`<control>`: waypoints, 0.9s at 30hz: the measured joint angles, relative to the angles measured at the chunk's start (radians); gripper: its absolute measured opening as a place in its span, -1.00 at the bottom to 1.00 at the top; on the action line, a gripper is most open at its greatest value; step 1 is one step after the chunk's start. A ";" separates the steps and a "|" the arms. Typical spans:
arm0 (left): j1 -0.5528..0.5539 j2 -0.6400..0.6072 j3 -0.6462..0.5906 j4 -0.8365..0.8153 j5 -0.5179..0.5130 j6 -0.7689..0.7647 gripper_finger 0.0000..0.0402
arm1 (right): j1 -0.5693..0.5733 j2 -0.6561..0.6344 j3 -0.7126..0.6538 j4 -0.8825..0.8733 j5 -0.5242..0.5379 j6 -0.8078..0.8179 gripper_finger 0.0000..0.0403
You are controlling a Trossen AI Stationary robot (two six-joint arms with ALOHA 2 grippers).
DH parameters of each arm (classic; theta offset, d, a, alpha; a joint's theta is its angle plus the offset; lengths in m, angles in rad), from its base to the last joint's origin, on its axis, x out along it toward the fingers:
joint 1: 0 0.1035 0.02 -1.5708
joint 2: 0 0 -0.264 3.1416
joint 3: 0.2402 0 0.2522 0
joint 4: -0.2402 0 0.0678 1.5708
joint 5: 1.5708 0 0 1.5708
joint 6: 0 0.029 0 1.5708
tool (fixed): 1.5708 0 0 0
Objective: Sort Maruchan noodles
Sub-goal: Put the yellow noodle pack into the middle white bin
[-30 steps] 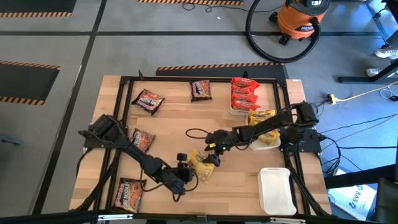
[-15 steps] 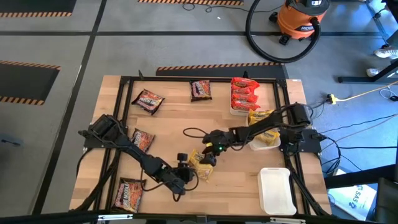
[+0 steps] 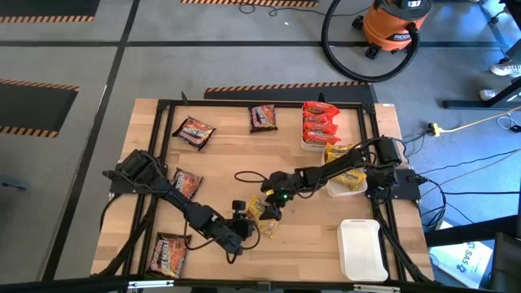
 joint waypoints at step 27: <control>-0.003 -0.001 0.000 0.001 -0.007 0.001 -0.48 | 0.012 0.001 0.000 0.024 -0.014 -0.035 -0.28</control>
